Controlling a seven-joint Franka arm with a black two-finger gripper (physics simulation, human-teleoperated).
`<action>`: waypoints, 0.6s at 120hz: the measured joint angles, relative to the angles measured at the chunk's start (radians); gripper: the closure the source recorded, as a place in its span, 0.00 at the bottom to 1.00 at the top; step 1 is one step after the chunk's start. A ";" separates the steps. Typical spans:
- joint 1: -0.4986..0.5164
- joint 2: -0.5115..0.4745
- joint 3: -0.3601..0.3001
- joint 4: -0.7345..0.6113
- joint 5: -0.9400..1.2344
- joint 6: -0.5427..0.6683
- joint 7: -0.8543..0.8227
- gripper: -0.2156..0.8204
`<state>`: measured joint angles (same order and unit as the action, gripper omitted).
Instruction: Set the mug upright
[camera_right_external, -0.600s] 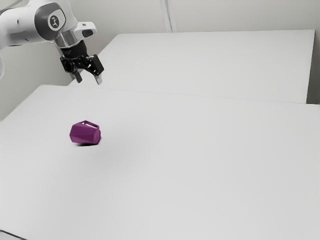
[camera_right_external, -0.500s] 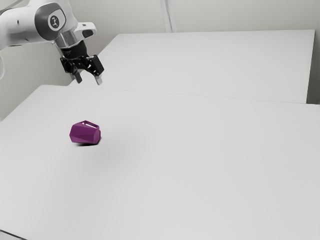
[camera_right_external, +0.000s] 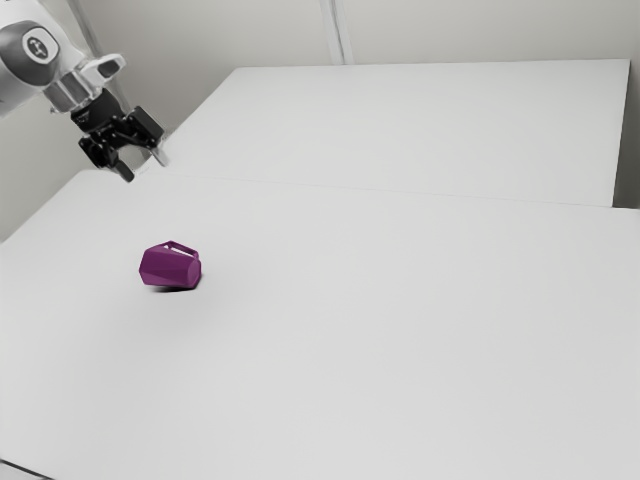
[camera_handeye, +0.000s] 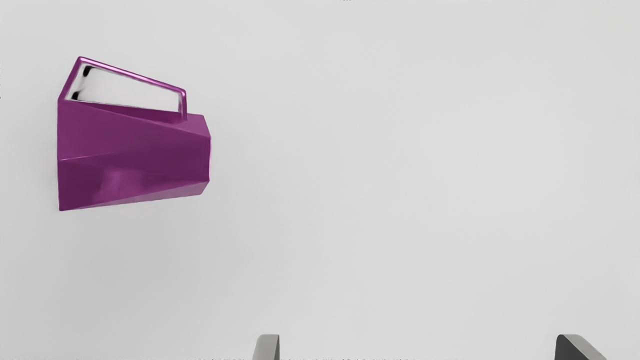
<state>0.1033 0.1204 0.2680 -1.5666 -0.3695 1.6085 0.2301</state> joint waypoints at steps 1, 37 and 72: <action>0.001 0.000 0.011 -0.001 -0.011 -0.004 0.004 0.21; 0.173 0.184 0.139 -0.027 -0.357 -0.100 0.226 0.21; 0.309 0.517 0.127 0.166 -0.581 -0.170 0.443 0.21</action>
<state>0.4124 0.6371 0.3951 -1.4010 -0.9501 1.4384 0.6735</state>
